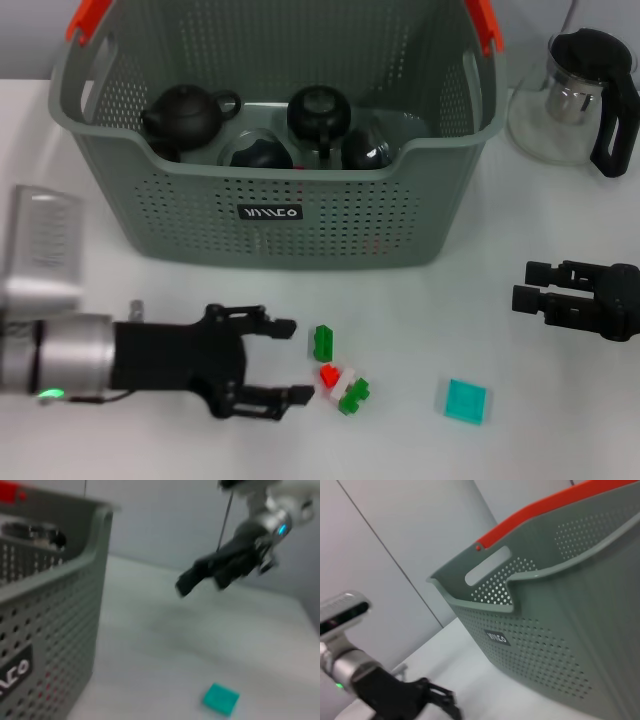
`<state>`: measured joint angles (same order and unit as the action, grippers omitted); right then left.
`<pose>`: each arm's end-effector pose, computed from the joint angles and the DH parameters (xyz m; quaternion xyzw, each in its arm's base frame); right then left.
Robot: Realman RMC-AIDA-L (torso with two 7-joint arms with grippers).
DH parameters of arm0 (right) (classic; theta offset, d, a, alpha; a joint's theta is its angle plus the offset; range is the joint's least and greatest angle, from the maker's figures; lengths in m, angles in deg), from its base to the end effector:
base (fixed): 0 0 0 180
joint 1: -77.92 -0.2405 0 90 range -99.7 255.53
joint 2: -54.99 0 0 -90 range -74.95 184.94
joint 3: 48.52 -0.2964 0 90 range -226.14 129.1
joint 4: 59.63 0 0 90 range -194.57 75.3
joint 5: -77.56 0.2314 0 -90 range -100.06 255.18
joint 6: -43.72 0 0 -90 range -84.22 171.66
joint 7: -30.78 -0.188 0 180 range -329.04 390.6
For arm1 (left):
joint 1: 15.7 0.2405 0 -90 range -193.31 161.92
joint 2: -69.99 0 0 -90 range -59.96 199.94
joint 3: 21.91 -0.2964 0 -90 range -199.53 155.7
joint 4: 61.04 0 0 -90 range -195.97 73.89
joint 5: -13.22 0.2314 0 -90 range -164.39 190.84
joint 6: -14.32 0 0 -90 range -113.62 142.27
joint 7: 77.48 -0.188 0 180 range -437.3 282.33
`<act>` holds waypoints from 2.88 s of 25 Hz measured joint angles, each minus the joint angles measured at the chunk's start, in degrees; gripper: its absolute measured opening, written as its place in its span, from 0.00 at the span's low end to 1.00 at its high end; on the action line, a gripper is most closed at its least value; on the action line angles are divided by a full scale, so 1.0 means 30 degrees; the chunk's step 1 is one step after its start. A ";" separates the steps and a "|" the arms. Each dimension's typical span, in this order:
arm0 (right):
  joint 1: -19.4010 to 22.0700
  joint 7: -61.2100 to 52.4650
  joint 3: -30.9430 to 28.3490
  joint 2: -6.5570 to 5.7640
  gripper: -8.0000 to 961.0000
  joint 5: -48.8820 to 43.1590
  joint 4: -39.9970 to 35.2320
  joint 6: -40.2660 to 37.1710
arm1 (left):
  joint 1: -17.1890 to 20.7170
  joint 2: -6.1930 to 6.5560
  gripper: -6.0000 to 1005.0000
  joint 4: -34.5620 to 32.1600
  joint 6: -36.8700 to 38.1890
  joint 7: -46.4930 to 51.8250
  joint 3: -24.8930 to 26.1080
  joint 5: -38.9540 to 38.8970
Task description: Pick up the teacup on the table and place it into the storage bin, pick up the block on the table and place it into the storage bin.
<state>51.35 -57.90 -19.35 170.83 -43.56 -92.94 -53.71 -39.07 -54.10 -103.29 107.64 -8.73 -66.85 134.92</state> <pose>0.3319 0.3399 -0.0311 -0.8918 0.3534 0.2679 0.0898 -0.3033 0.3121 -0.1036 -0.9698 -0.1414 -0.1884 0.0633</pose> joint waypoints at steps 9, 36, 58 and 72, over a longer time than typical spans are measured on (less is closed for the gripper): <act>0.0011 0.0000 0.0002 0.0046 0.71 0.0001 0.0000 -0.0038 | -0.1685 -0.0085 0.72 0.2190 -0.4439 -0.1454 -0.0693 0.0460; 0.0097 0.0000 0.0015 0.0058 0.71 0.0003 0.0000 0.0019 | -0.2917 -0.0148 0.61 0.4665 -0.7403 -0.3666 -0.1718 0.0237; 0.0015 0.0000 0.0002 0.0047 0.72 0.0002 -0.0001 -0.0037 | -0.3144 -0.0175 0.59 0.4728 -0.7374 -0.4460 -0.1838 0.0041; -0.0095 0.0000 0.0002 0.0002 0.71 0.0016 -0.0033 -0.0025 | -0.3031 -0.0177 0.45 0.3617 -0.7377 -0.2268 -0.2780 0.0090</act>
<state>51.07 -57.90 -19.34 170.83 -43.51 -93.04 -53.79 -48.17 -54.63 -92.44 85.50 -15.53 -75.19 135.19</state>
